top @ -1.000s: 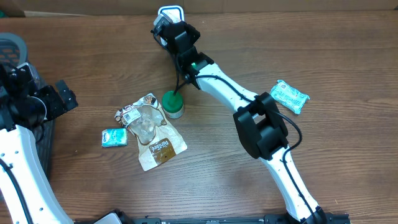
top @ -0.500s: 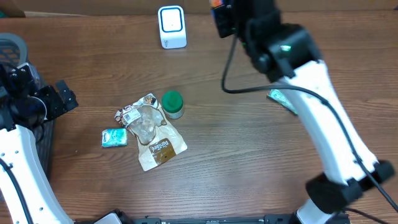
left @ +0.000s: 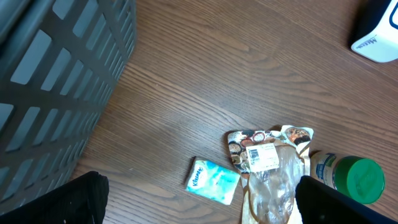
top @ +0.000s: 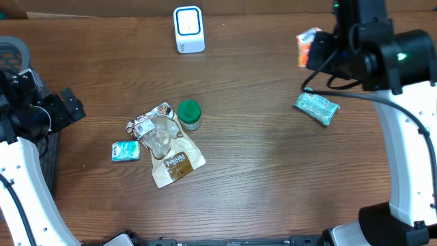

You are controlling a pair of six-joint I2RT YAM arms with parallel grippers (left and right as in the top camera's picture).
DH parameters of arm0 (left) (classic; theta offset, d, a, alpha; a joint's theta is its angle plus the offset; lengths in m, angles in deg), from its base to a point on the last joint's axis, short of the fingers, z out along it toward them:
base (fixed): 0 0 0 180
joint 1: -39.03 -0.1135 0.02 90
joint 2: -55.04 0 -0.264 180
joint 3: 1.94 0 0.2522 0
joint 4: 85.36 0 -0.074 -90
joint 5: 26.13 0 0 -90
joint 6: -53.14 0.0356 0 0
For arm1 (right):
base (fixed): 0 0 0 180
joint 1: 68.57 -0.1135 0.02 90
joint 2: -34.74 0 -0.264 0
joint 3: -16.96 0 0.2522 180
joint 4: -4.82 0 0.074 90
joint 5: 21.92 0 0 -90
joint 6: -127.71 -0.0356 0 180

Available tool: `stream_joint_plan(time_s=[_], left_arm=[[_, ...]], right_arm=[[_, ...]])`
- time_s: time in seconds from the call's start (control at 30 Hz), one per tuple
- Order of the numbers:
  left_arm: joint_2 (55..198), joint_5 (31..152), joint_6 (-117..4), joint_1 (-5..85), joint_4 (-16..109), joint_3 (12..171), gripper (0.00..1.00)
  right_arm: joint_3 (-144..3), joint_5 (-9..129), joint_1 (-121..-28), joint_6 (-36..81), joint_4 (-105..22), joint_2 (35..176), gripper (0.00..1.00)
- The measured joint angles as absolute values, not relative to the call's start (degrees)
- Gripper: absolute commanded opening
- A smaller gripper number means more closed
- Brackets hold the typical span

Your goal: Scan the item barcode

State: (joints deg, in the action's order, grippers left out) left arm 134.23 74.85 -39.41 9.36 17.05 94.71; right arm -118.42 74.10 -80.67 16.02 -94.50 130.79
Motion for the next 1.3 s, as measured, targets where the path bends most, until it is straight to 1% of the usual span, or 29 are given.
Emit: stream_joint_plan(time_s=[0.13,0.27,0.43,0.6,0.77,0.83,0.87,0.93,1.07,1.1,1.2,1.3], left_arm=[[134.23,74.85,-39.41,9.36,17.05,94.71,1.0],[134.23,74.85,-39.39,9.36,17.07,94.71,0.99],[134.23,74.85,-39.41,9.36,17.07,94.71,1.0],[134.23,74.88,-39.39,9.36,17.0,94.71,1.0],[134.23,74.85,-39.41,9.36,17.03,94.71,1.0],[134.23,74.85,-39.41,9.36,17.05,94.71,1.0],[134.23,74.85,-39.41,9.36,17.05,94.71,1.0],[134.23,74.85,-39.41,9.36,17.05,94.71,1.0],[134.23,74.85,-39.41,9.36,17.05,94.71,1.0],[134.23,74.85,-39.41,9.36,17.05,94.71,1.0],[134.23,74.85,-39.41,9.36,17.05,94.71,1.0],[134.23,74.85,-39.41,9.36,17.05,94.71,0.99]], right_arm=[[-114.07,71.04,-75.75,15.38,-94.66,130.79,0.04],[-105.59,68.22,-70.9,15.17,-91.95,130.79,0.04],[-91.41,66.21,-66.81,15.21,-82.77,130.81,0.04],[-78.27,65.49,-63.34,15.21,-69.54,131.25,0.04],[-70.91,65.34,-61.85,15.19,-64.17,133.3,0.04],[-69.49,65.32,-61.63,15.17,-63.71,134.14,0.08],[-69.11,65.29,-61.41,15.17,-63.88,134.35,0.14],[-69.05,65.32,-61.06,15.17,-63.75,134.35,0.17],[-69.05,65.32,-60.39,14.99,-64.04,134.35,0.38],[-69.05,65.34,-60.34,14.95,-64.12,134.35,0.41],[-69.05,65.32,-60.36,15.14,-65.13,134.35,0.44],[-69.81,65.32,-60.36,15.23,-67.93,134.35,0.44]])
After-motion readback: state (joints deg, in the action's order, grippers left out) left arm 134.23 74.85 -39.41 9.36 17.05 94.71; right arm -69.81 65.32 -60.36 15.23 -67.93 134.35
